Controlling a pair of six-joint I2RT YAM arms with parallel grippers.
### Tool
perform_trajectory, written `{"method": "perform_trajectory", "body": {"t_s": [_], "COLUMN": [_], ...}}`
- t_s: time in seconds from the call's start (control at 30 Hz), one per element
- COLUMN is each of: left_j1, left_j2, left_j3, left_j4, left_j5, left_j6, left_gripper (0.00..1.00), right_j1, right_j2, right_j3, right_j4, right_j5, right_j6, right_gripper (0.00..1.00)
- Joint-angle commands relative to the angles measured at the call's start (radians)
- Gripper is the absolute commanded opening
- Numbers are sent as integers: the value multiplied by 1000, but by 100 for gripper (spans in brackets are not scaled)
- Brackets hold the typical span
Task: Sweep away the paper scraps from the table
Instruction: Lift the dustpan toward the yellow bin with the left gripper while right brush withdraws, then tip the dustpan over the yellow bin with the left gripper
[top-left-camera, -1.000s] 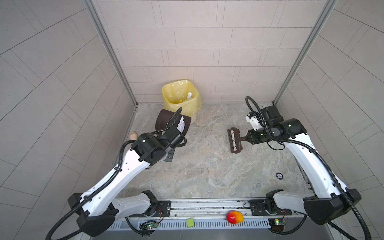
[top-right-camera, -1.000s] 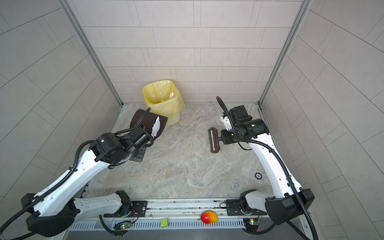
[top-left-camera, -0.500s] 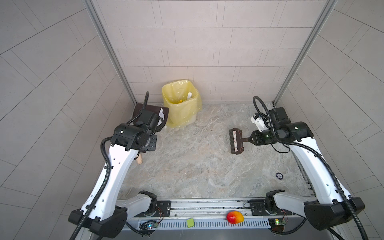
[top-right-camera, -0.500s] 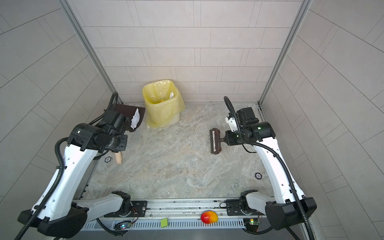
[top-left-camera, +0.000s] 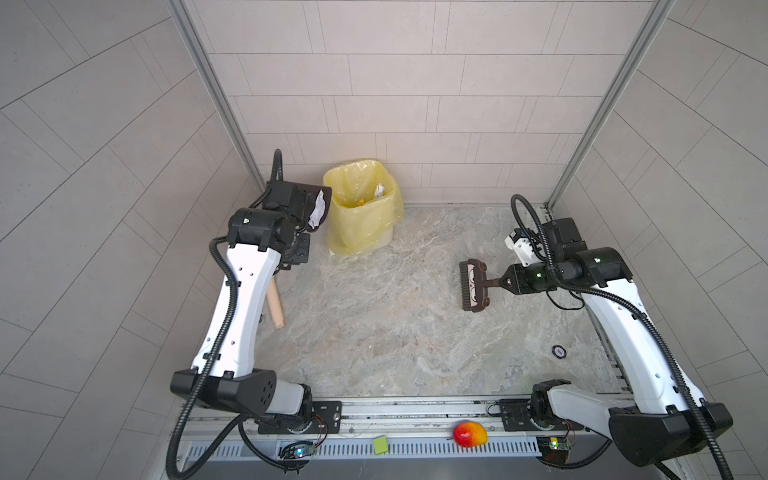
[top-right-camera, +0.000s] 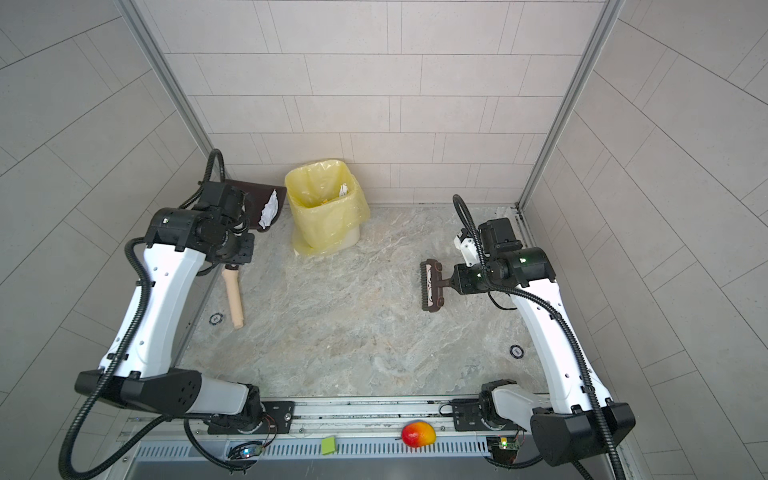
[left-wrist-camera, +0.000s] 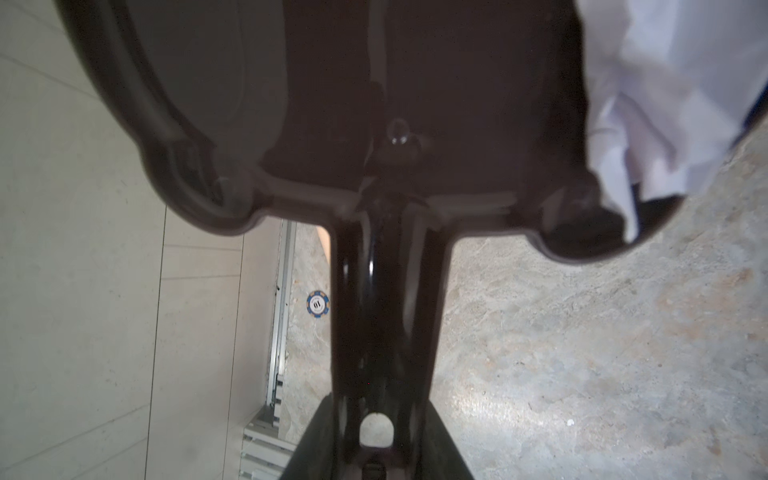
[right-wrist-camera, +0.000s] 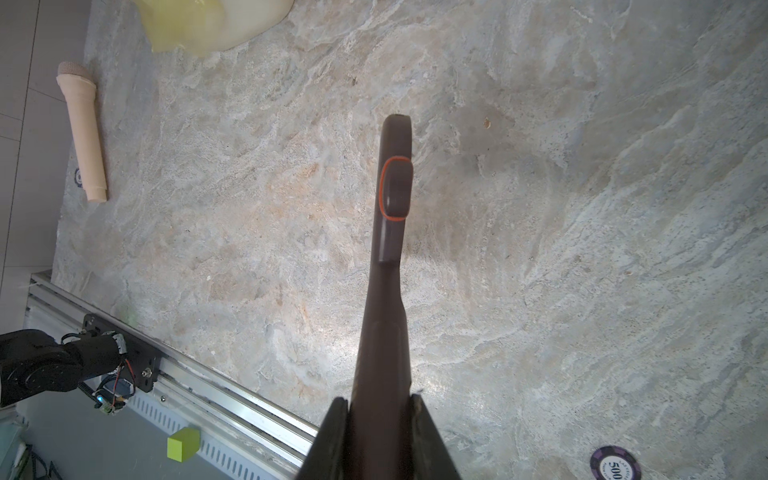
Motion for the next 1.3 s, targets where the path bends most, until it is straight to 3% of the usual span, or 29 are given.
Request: {"method": "perform_trajectory", "body": {"t_s": [0.0,0.4,0.53,0.8,1.0,1.13,1.27], "left_j1": [4,2,-15,-81,-126,-177,-235], "left_j2": [72,354,422,529,553,540,506], "left_j3": [84,393,460,564,551,482,344], "left_j4": [0,0,-5,11,88,247,498], "left_j5": [-15,54,11,-204,-415,-593,-734], "left_j6": [51,106,141,254,400,564,808], "left_gripper": [0,0,0,0,0,0,0], "right_j1": [-6,-7,-6,-7,-6,-7,-5], "right_j2": [-27,-46,-46,-29,-21,-16,-13], "right_j3": [4,-1,-1,19,25,30,28], "right_j4": [-10,-24,-37,-61,-71,-73,-70], "right_j5": [-19,-43,-46,-58,-67,-73,-82], "right_j6": [-8,5,5,7,8,10,10], "right_gripper": [0,0,0,0,0,0,0]}}
